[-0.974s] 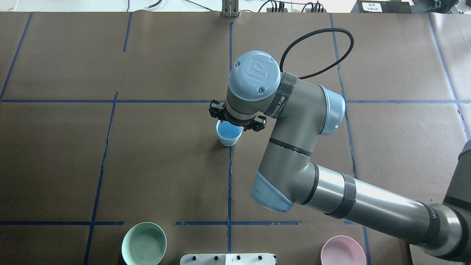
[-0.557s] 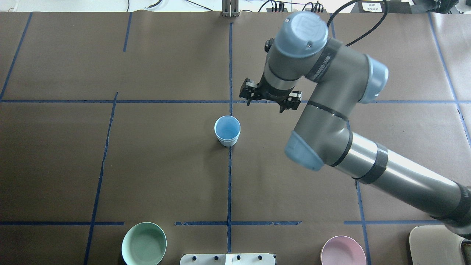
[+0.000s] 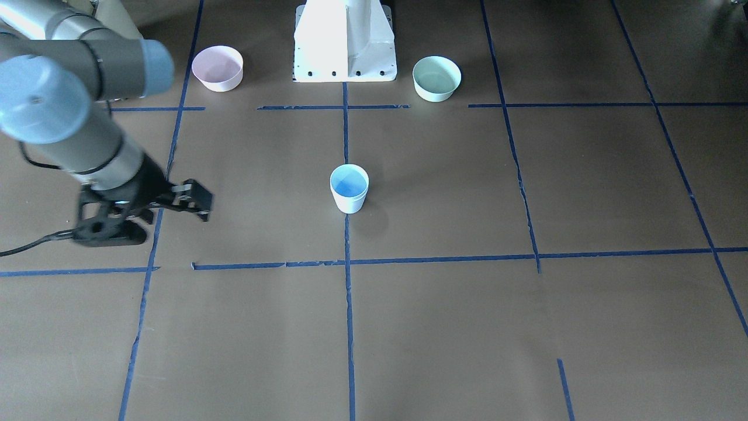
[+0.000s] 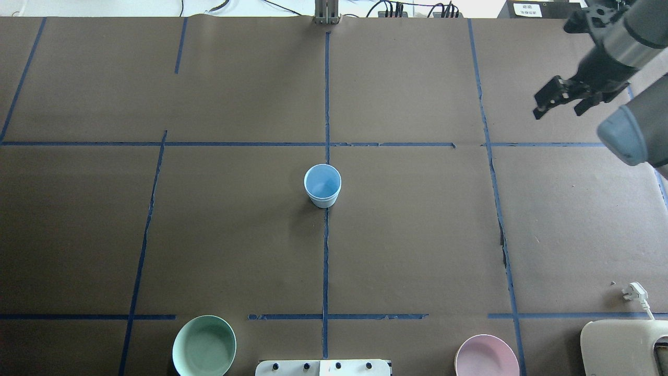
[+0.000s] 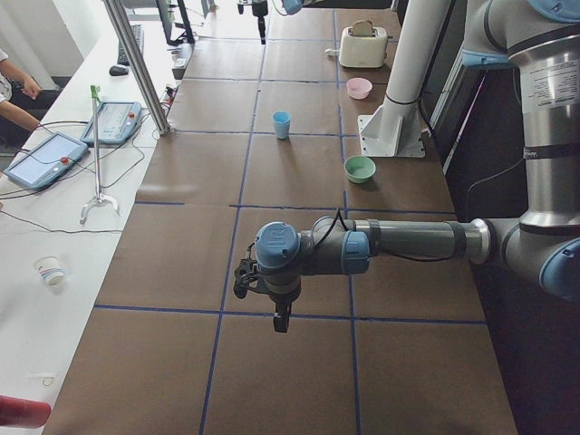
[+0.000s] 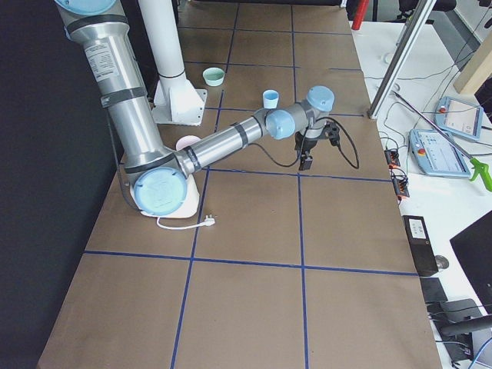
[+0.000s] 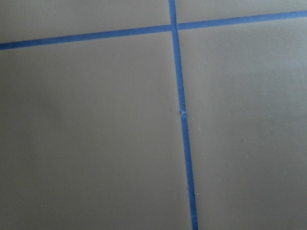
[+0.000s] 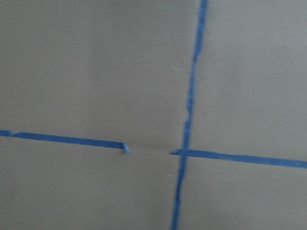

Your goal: Stack blue cups with both arms

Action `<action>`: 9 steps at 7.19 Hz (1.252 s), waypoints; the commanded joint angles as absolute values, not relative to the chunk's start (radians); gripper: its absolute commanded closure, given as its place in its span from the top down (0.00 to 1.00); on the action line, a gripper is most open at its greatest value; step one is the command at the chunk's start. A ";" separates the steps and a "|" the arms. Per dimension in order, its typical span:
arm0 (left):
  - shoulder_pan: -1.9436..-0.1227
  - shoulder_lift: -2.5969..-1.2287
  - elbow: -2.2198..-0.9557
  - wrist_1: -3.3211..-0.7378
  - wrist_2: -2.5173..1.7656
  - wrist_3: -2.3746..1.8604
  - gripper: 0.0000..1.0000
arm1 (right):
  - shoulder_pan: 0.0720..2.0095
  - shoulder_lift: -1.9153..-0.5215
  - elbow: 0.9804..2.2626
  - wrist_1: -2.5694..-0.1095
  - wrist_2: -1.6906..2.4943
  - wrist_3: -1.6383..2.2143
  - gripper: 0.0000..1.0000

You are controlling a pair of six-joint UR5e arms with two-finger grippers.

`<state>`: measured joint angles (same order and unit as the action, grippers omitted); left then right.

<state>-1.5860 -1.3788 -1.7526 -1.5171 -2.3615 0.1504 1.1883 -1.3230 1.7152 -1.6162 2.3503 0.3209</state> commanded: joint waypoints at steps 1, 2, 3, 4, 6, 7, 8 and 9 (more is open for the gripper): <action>-1.583 -1.387 -1.732 -1.516 -2.353 0.150 1.00 | 1.372 -1.629 1.756 -1.579 2.359 -0.033 1.00; -1.585 -1.378 -1.744 -1.517 -2.355 0.152 1.00 | 1.435 -1.714 1.755 -1.509 2.361 -0.043 1.00; -1.583 -1.379 -1.740 -1.520 -2.353 0.152 1.00 | 1.462 -1.792 1.767 -1.458 2.368 -0.037 1.00; -1.583 -1.379 -1.750 -1.522 -2.355 0.152 1.00 | 1.462 -1.825 1.769 -1.413 2.368 -0.028 1.00; -1.582 -1.378 -1.752 -1.519 -2.356 0.152 1.00 | 1.460 -1.818 1.766 -1.411 2.370 -0.028 1.00; -1.583 -1.378 -1.753 -1.520 -2.362 0.152 1.00 | 1.460 -1.818 1.767 -1.410 2.370 -0.028 1.00; -1.582 -1.378 -1.753 -1.522 -2.364 0.152 1.00 | 1.460 -1.816 1.766 -1.405 2.370 -0.028 1.00; -1.582 -1.378 -1.753 -1.522 -2.364 0.152 1.00 | 1.459 -1.816 1.766 -1.405 2.370 -0.028 1.00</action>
<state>-1.5821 -1.3776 -1.7530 -1.5211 -2.3626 0.1519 1.4599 -1.8167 1.7660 -1.4071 2.3699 -0.0276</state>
